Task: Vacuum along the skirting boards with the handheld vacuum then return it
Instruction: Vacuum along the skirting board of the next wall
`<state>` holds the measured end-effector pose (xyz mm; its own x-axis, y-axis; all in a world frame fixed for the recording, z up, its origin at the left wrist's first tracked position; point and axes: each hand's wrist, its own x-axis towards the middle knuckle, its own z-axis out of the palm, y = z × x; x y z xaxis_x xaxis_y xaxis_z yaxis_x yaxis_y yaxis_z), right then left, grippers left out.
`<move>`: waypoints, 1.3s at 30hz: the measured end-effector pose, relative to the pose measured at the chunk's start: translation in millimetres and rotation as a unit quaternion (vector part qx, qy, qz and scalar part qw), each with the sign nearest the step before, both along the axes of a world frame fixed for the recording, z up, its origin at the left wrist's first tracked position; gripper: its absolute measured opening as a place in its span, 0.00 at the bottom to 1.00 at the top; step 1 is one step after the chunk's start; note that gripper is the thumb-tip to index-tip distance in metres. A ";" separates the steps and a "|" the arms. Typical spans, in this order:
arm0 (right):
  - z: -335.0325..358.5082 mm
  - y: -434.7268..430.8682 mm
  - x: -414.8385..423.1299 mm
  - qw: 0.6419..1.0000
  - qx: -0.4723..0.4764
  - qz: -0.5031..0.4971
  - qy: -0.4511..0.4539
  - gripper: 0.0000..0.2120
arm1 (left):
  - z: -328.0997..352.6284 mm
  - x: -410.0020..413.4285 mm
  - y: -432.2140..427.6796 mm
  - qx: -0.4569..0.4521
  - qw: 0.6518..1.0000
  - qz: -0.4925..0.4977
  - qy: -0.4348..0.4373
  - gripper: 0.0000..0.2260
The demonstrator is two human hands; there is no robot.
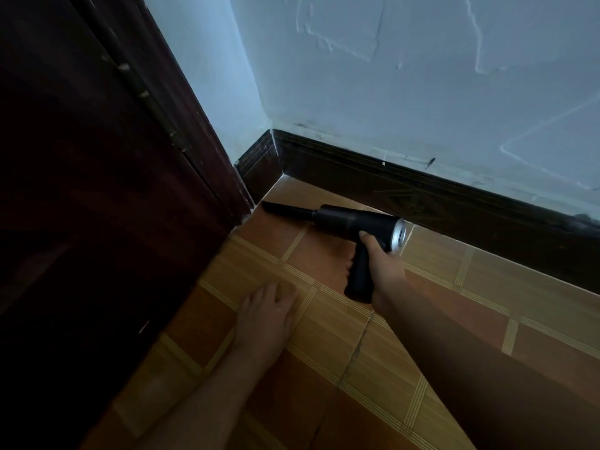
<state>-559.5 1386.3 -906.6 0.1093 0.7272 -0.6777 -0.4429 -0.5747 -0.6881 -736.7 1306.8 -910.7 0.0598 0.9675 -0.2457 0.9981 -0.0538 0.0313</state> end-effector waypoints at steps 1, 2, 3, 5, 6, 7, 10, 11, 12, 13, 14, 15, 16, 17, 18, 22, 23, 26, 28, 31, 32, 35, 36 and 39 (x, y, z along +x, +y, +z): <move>-0.5 0.6 -1.2 1.000 -0.001 -0.004 -0.002 0.20 | -0.2 -0.5 0.9 0.001 1.000 0.001 0.000 0.21; -1.3 1.2 -2.4 1.000 -0.001 -0.008 -0.002 0.20 | -0.7 -0.8 1.8 0.001 1.000 0.002 0.001 0.21; -1.4 1.8 -3.6 1.000 0.000 -0.013 0.002 0.21 | -1.2 -0.9 2.4 0.001 1.000 0.004 0.001 0.21; 0.1 3.3 -5.8 1.000 -0.001 -0.025 0.018 0.18 | -0.9 -0.4 3.8 0.004 1.000 0.004 0.003 0.21; 2.1 4.0 -6.5 0.999 -0.001 -0.032 0.026 0.15 | -0.5 -0.1 4.8 0.007 1.000 0.004 0.005 0.21; 4.3 5.0 -7.0 0.999 -0.001 -0.038 0.031 0.12 | 0.1 0.0 5.6 0.010 1.000 0.004 0.007 0.21; 6.9 9.0 -9.0 0.997 -0.004 -0.064 0.035 0.08 | 1.8 0.1 6.5 0.014 1.000 0.004 0.010 0.21; 8.0 9.6 -10.1 0.997 -0.002 -0.071 0.033 0.08 | 2.2 -0.2 6.5 0.013 1.000 0.003 0.008 0.21; 8.4 10.3 -11.0 0.996 0.001 -0.080 0.029 0.08 | 2.4 -0.7 6.5 0.013 1.000 0.003 0.005 0.21; 8.7 11.2 -11.6 0.996 0.005 -0.088 0.024 0.08 | 2.5 -1.5 6.6 0.015 1.000 0.002 0.002 0.21; 9.0 11.8 -12.0 0.995 0.008 -0.095 0.019 0.08 | 2.5 -2.1 6.7 0.018 1.000 0.001 -0.001 0.21; 8.7 12.8 -12.3 0.995 0.008 -0.099 0.015 0.08 | 2.8 -2.4 6.7 0.019 1.000 0.001 -0.004 0.21; 8.9 13.8 -12.9 0.995 0.008 -0.103 0.012 0.09 | 3.0 -2.4 6.7 0.020 1.000 0.002 -0.006 0.21; 9.0 15.1 -13.4 0.994 0.007 -0.105 0.008 0.11 | 3.4 -2.1 6.5 0.020 1.000 0.003 -0.009 0.21; 8.6 16.1 -13.5 0.995 0.005 -0.104 0.003 0.13 | 3.7 -1.8 6.5 0.018 1.000 0.004 -0.012 0.21; 10.9 16.9 -14.9 0.995 0.009 -0.096 0.015 0.10 | 3.2 -2.4 6.7 0.018 1.000 0.005 -0.022 0.21; 11.8 16.2 -15.2 0.996 0.010 -0.092 0.019 0.10 | 3.2 -2.6 6.5 0.018 1.000 0.005 -0.025 0.21; 10.9 12.1 -17.5 0.997 0.002 -0.070 0.020 0.10 | 3.8 -2.3 6.1 0.015 0.999 0.004 -0.035 0.21; 9.3 8.2 -19.1 0.998 -0.002 -0.059 0.018 0.12 | 3.5 -2.3 5.5 0.017 0.999 0.008 -0.040 0.21; 5.2 3.0 -19.9 0.999 -0.012 -0.046 0.005 0.17 | 2.3 -1.6 4.4 0.018 0.999 0.011 -0.036 0.21; 5.4 0.5 -19.8 0.999 -0.014 -0.041 0.005 0.17 | 2.1 -1.2 4.3 0.017 0.999 0.012 -0.034 0.21; 4.7 -4.4 -18.5 0.999 -0.021 -0.038 0.004 0.19 | 2.4 -0.3 5.4 0.019 0.999 0.013 -0.027 0.20; 3.8 -4.8 -17.7 0.999 -0.024 -0.043 0.003 0.20 | 2.3 -0.1 5.8 0.018 0.999 0.014 -0.026 0.20; 7.6 -4.3 -13.4 0.998 -0.020 -0.064 0.011 0.19 | 2.1 0.5 6.1 0.010 1.000 0.015 -0.017 0.20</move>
